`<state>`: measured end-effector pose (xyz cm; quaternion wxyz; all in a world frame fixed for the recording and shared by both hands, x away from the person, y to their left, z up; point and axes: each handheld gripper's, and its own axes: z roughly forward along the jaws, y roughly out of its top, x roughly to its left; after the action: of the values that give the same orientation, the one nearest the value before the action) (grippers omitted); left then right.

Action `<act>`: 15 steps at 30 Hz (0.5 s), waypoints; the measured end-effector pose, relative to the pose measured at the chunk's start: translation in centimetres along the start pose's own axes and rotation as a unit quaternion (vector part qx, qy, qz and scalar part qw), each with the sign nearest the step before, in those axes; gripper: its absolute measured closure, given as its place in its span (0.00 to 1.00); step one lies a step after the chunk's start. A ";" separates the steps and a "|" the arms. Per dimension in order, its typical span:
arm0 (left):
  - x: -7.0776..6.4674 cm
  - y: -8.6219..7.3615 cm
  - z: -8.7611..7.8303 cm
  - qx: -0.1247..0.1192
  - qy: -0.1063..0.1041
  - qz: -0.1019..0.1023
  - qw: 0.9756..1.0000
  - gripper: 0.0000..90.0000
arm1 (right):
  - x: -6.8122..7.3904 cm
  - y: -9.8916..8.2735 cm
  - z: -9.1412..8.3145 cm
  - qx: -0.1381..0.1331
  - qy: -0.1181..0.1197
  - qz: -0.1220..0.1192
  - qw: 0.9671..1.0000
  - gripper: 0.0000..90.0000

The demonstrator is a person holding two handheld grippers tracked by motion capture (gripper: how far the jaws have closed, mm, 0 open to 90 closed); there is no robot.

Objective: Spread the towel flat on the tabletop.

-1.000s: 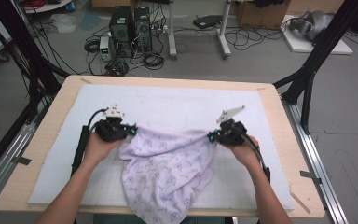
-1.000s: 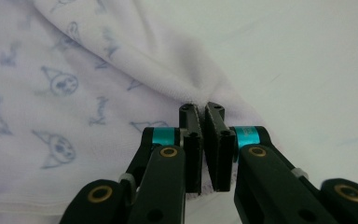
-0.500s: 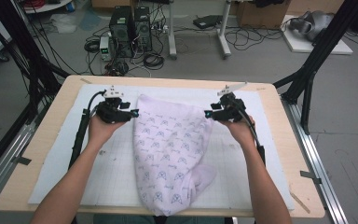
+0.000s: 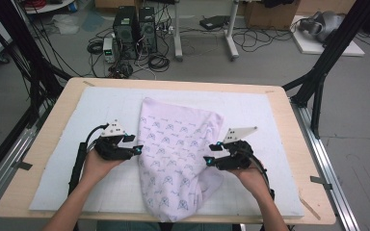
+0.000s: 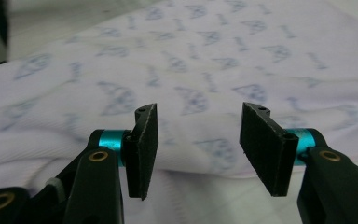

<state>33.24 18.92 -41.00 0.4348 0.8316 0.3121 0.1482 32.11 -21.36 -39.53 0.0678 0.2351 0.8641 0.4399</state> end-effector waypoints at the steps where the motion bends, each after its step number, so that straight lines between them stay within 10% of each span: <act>1: 0.0 0.0 0.0 0.000 0.000 0.000 1.000 0.49 | 0.0 0.0 0.0 0.000 0.000 0.000 1.000 0.51; 8: -2.5 -2.2 0.8 0.045 -0.036 0.026 0.998 0.51 | 3.4 -1.7 1.8 0.018 0.038 -0.019 0.999 0.50; 15: -3.2 -2.0 2.5 0.056 -0.048 0.047 0.996 0.94 | 3.3 -1.8 4.4 0.056 0.032 -0.035 0.997 0.78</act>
<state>31.32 16.12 -43.99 0.3944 0.8746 0.2596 0.1102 29.97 -17.55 -43.31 0.0423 0.1944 0.8967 0.3955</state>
